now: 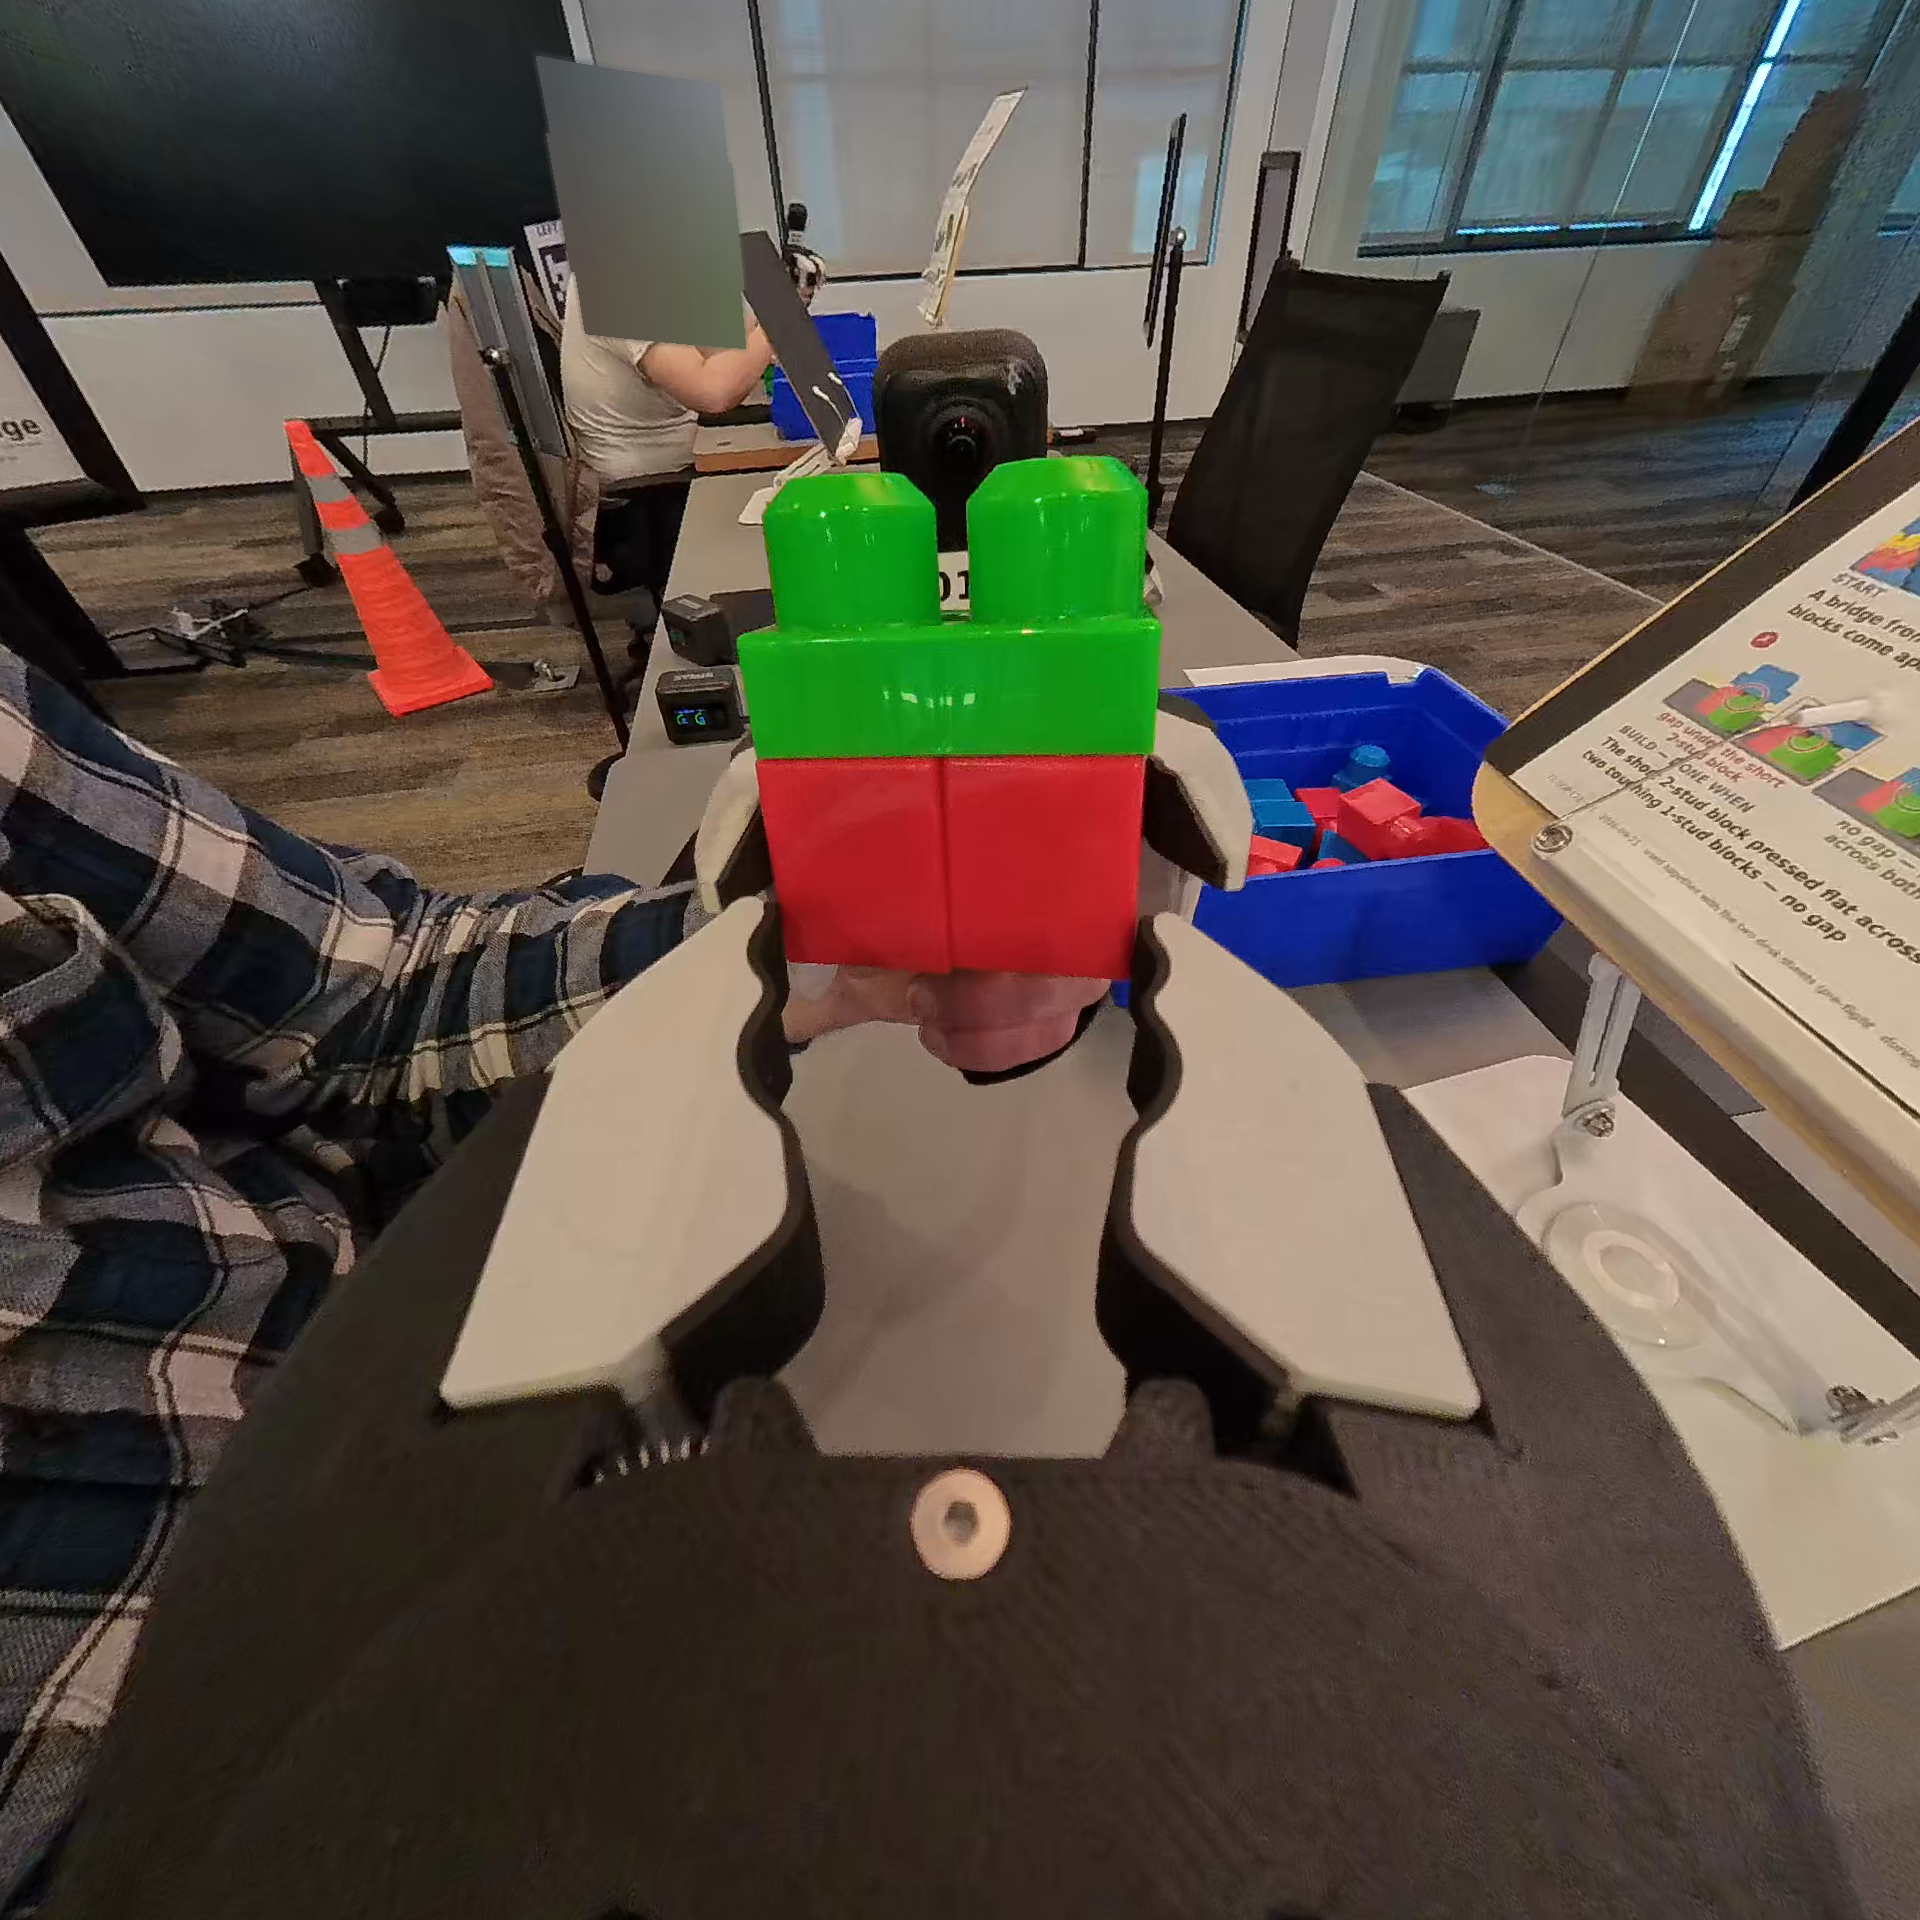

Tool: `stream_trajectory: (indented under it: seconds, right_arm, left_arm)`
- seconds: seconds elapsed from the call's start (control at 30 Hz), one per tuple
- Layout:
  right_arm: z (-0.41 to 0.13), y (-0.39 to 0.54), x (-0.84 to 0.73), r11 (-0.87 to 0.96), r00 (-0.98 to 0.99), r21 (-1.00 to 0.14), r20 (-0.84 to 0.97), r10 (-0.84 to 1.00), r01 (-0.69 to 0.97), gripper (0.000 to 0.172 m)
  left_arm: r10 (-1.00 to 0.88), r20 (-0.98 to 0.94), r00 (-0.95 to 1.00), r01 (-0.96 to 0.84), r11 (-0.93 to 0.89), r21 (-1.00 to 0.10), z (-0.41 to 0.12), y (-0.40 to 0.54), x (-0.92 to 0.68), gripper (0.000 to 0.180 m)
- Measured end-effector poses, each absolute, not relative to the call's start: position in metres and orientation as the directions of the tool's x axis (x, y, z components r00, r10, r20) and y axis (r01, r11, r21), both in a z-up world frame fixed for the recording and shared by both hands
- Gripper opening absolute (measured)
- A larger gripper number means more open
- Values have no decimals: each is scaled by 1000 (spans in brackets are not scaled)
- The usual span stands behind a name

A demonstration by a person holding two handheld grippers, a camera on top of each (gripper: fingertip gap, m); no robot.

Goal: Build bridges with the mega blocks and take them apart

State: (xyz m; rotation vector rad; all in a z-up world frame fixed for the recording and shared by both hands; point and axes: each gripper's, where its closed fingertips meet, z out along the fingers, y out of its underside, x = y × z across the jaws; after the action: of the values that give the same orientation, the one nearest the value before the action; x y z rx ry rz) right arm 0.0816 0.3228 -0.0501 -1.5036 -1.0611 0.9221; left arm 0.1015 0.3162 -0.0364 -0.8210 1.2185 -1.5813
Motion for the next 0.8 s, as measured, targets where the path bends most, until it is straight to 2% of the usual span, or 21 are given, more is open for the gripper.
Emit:
stream_trajectory:
  seconds: [0.17,0.23,0.3,0.43,0.53,0.6,0.7,0.8]
  right_arm:
    - [-54,321,82,-63,311,-979,0,951,192,62]
    - [-60,322,82,-48,311,-972,27,950,232,49]
    - [-61,322,83,-32,318,-971,46,947,236,45]
    - [-57,325,83,-14,346,-972,71,936,236,49]
    - [-58,327,85,-26,342,-971,59,938,240,62]
    - [-56,330,96,-15,376,-969,82,923,248,61]
    - [-48,332,114,-120,402,-979,-44,915,165,63]
    - [-35,332,120,-249,358,-968,-228,905,15,68]
  left_arm:
    - [-934,-25,-357,329,-101,-939,-33,314,101,79]
    - [-914,-20,-405,338,-129,-932,-32,309,100,79]
    - [-910,-24,-415,349,-135,-927,-29,305,102,79]
    - [-913,-29,-406,366,-133,-921,-25,308,102,78]
    - [-944,-32,-329,373,-99,-922,-23,318,103,78]
    - [-979,-71,-189,359,-1,-933,-22,330,103,78]
    - [-944,-308,117,109,321,-941,-30,349,107,78]
    - [-772,-578,264,-152,558,-815,-29,358,111,78]
